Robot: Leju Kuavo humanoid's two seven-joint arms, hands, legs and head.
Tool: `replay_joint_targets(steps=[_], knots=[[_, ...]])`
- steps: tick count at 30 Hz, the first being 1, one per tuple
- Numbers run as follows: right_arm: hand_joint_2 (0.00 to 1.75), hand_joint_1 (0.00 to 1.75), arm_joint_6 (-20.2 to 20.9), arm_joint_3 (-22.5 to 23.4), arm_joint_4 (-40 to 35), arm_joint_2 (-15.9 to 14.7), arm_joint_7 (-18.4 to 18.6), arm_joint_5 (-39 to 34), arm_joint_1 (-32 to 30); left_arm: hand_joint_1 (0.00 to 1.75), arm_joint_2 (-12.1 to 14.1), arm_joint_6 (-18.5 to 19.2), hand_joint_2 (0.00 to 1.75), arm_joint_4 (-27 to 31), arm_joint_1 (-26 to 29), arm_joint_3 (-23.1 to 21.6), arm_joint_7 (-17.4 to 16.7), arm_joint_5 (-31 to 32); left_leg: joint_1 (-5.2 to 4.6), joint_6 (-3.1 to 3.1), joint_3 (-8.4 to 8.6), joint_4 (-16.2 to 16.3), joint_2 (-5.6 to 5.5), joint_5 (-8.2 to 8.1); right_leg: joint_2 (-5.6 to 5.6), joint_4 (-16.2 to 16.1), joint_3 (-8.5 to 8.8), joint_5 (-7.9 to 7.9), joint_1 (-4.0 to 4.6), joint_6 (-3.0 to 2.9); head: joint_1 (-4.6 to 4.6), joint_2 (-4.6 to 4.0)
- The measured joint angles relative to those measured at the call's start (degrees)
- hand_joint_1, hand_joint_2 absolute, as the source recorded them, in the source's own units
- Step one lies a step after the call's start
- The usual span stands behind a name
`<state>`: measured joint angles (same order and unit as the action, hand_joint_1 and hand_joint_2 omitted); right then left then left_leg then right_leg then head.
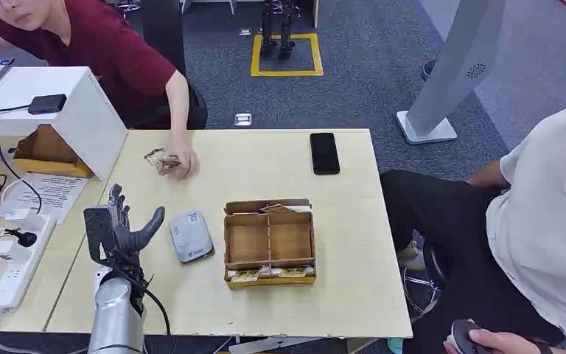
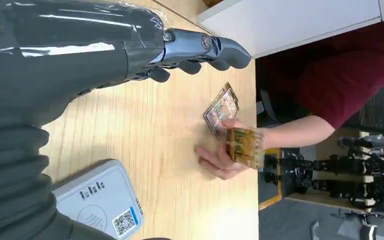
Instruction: Pass the card to the sensor for recognition and then transmit it.
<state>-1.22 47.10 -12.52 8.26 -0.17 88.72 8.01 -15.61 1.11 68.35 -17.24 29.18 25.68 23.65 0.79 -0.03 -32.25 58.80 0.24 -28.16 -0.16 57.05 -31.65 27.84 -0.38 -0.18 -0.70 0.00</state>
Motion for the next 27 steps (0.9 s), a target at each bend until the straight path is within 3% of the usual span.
replay_joint_targets(steps=[27], knots=[[1.75,0.0,0.0,0.0,0.0,0.0,0.24,0.04,0.01,0.0,-0.28,0.09,1.75,-0.24,-0.29,0.2,-1.01,-0.52,0.0,0.0,0.0,0.0,0.0,0.0,0.0,0.0,0.0,0.0,0.0,0.0,0.0,0.0]])
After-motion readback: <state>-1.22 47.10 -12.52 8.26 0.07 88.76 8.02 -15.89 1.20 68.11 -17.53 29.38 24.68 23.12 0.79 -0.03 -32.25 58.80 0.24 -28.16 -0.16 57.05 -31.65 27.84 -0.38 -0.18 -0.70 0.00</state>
